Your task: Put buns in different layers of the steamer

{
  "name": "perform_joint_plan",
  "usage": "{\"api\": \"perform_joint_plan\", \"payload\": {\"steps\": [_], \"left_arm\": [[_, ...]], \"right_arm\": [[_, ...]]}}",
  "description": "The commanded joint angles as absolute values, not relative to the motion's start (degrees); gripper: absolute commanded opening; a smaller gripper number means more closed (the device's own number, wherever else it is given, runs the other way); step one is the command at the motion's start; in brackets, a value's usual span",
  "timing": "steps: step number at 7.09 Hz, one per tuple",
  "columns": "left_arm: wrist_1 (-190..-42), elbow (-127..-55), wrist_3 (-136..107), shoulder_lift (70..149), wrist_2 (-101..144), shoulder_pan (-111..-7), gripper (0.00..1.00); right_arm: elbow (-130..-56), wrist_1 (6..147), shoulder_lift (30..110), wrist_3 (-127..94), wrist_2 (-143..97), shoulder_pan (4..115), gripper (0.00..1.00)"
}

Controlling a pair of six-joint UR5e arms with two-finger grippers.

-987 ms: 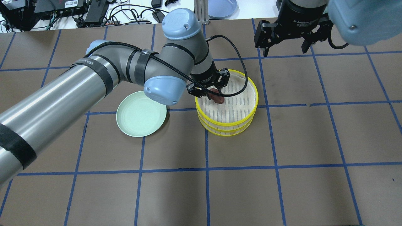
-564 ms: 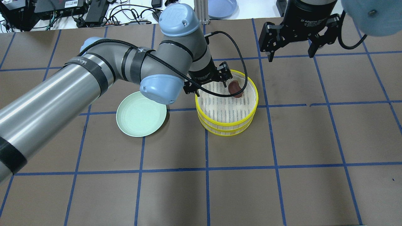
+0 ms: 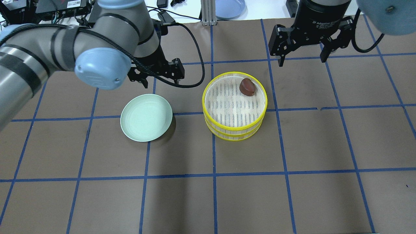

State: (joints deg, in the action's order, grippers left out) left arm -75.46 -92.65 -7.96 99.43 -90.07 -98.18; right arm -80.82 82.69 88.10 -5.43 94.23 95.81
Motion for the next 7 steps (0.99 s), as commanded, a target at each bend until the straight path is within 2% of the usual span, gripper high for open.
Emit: {"api": "perform_joint_plan", "payload": {"steps": [1,4,7], "left_arm": [[-77.68,-92.11,-5.46,94.50,-91.05,-94.58,1.00],[-86.19,-87.20,-5.27,90.89,-90.88,-90.53,1.00],[-86.04,-86.75,-5.27,91.32,-90.26,-90.26,1.00]], "right_arm": [[-81.38,83.06,87.98,-5.27,94.04,95.89,1.00],[-81.47,83.06,87.98,-5.36,94.04,95.89,1.00],[-81.56,82.97,87.98,-5.36,94.04,95.98,1.00]]}}
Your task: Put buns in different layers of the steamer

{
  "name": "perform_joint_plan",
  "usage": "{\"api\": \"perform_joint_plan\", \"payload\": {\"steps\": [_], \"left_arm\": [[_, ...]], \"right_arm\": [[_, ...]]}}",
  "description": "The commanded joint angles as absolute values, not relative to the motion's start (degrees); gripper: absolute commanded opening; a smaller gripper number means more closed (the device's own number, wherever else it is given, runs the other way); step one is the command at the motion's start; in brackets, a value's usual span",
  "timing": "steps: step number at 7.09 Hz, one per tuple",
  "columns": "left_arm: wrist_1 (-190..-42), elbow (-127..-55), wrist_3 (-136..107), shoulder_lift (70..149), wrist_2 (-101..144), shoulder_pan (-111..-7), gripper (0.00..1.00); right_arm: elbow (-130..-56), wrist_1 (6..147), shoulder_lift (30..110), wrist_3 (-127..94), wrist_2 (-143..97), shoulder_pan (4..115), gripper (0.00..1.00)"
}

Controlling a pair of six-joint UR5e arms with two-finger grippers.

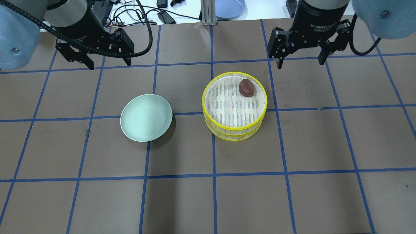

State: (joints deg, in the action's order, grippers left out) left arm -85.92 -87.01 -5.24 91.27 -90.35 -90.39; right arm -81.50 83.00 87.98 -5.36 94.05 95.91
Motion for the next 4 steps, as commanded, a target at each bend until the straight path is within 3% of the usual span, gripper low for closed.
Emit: {"api": "perform_joint_plan", "payload": {"steps": [1,4], "left_arm": [[-86.31,-86.84,-5.27,91.32,-90.44,-90.35,1.00],[-88.41,-86.84,-4.23,91.58,-90.44,-90.88,1.00]], "right_arm": [[-81.56,82.97,88.07,-5.45,94.04,95.98,1.00],[-81.56,82.88,88.07,-5.45,94.04,96.06,1.00]]}}
